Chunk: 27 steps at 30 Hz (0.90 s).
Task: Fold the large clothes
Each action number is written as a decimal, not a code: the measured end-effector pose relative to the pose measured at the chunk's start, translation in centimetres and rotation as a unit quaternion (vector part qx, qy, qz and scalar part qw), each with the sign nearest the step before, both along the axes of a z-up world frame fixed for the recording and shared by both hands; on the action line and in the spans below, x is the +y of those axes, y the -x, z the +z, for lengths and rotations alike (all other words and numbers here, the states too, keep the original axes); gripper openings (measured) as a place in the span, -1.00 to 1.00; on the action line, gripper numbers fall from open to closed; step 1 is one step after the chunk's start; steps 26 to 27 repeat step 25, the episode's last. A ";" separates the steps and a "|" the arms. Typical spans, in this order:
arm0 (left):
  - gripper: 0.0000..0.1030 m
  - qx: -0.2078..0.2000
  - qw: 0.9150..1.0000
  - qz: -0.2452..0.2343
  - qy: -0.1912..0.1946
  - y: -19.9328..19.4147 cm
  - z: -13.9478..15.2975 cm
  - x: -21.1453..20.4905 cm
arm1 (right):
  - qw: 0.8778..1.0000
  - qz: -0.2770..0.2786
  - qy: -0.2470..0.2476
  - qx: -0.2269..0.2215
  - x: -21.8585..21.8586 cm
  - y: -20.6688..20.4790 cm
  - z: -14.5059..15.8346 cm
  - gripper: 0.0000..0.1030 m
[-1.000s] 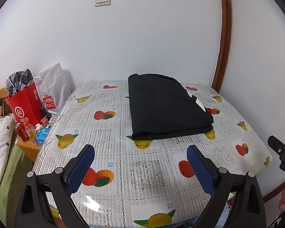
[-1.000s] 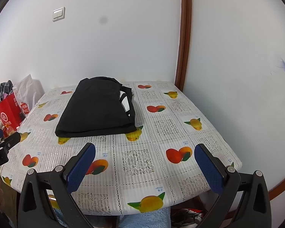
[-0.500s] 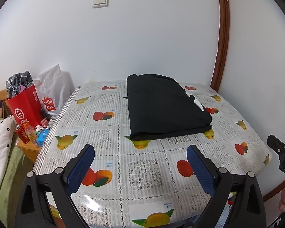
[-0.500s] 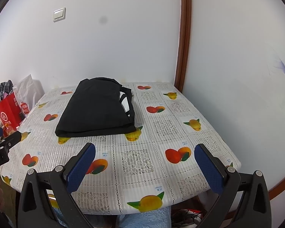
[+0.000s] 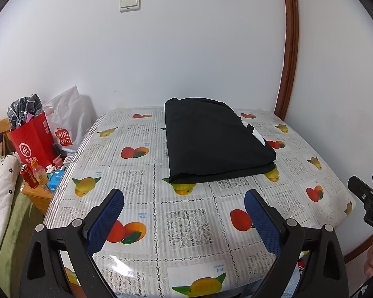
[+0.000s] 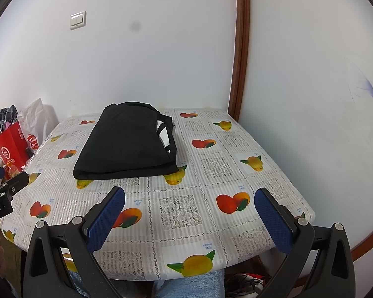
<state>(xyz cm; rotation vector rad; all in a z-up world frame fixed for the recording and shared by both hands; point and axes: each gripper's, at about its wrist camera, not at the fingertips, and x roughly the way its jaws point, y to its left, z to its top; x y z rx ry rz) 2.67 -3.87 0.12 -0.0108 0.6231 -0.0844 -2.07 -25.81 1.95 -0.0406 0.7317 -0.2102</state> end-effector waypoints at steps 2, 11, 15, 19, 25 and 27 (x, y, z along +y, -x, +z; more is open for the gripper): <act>0.91 0.000 1.000 0.000 0.001 0.0 0.0 0.0 | 1.000 -0.001 0.000 -0.001 0.1 0.0 0.0 0.99; 0.90 0.000 1.000 0.001 0.001 0.0 0.1 0.1 | 1.000 -0.002 0.001 0.000 0.0 0.1 0.0 0.99; 0.90 -0.001 1.000 0.003 0.004 0.0 0.1 0.5 | 1.000 -0.001 0.002 -0.001 0.1 0.1 0.0 0.99; 0.90 -0.002 1.000 0.003 0.005 0.0 0.1 0.8 | 1.000 0.001 0.002 -0.002 0.1 0.1 0.0 0.99; 0.91 -0.004 1.000 0.000 0.008 -0.1 -0.1 1.2 | 1.000 0.001 0.005 0.000 0.4 0.0 0.0 0.99; 0.91 -0.004 1.000 0.000 0.008 -0.1 -0.1 1.2 | 1.000 0.001 0.005 0.000 0.4 0.0 0.0 0.99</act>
